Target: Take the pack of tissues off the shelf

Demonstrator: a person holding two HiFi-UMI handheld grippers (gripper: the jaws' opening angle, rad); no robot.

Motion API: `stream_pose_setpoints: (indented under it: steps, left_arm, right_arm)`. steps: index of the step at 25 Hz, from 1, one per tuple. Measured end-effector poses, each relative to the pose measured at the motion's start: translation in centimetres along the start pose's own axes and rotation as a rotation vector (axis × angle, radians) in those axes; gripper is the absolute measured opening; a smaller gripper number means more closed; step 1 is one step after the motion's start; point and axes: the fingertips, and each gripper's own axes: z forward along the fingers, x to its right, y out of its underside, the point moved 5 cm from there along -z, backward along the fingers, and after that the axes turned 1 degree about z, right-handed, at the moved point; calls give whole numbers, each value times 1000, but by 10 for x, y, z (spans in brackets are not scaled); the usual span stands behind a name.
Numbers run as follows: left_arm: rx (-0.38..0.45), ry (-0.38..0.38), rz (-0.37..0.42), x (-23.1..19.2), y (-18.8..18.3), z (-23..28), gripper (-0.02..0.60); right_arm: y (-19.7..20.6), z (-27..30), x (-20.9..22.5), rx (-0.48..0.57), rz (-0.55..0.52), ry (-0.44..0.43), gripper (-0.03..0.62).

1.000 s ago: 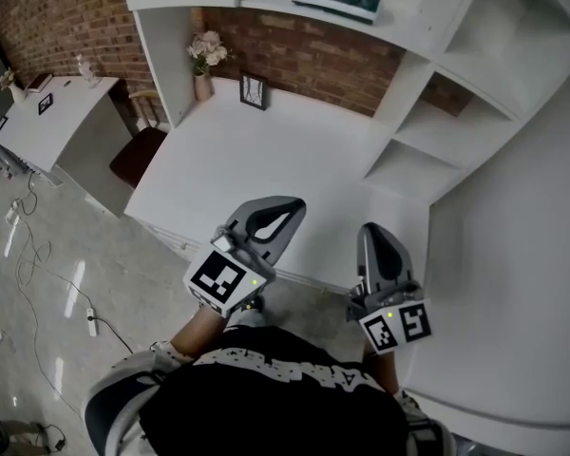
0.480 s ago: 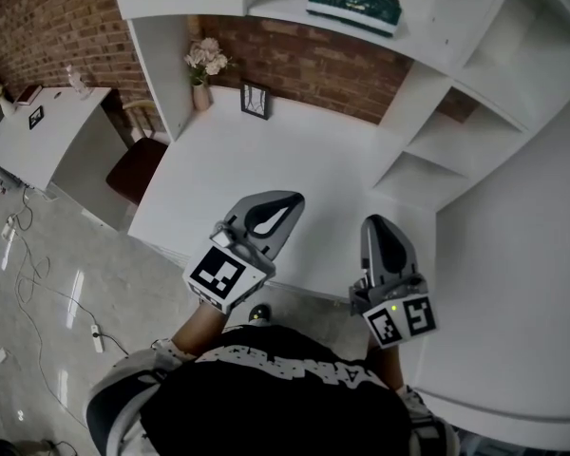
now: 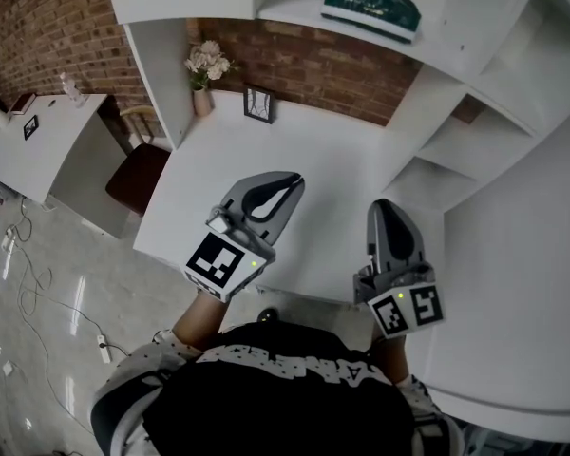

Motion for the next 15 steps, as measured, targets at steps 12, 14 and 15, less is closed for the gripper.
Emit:
stream_pose_setpoints:
  steps: [12,14,15]
  left_arm:
    - [81,-15,-20,-30,-28,30,37]
    - [90,-21,-10,-34,-35,37,43]
    - [92,-24,-3,-37,-38,40,46]
  right_arm:
    - [-40,43,19,48,-152,-20,35]
    - [-47,51,24,54,-159,-30,35]
    - [-50,55,27,58,-159,-34,35]
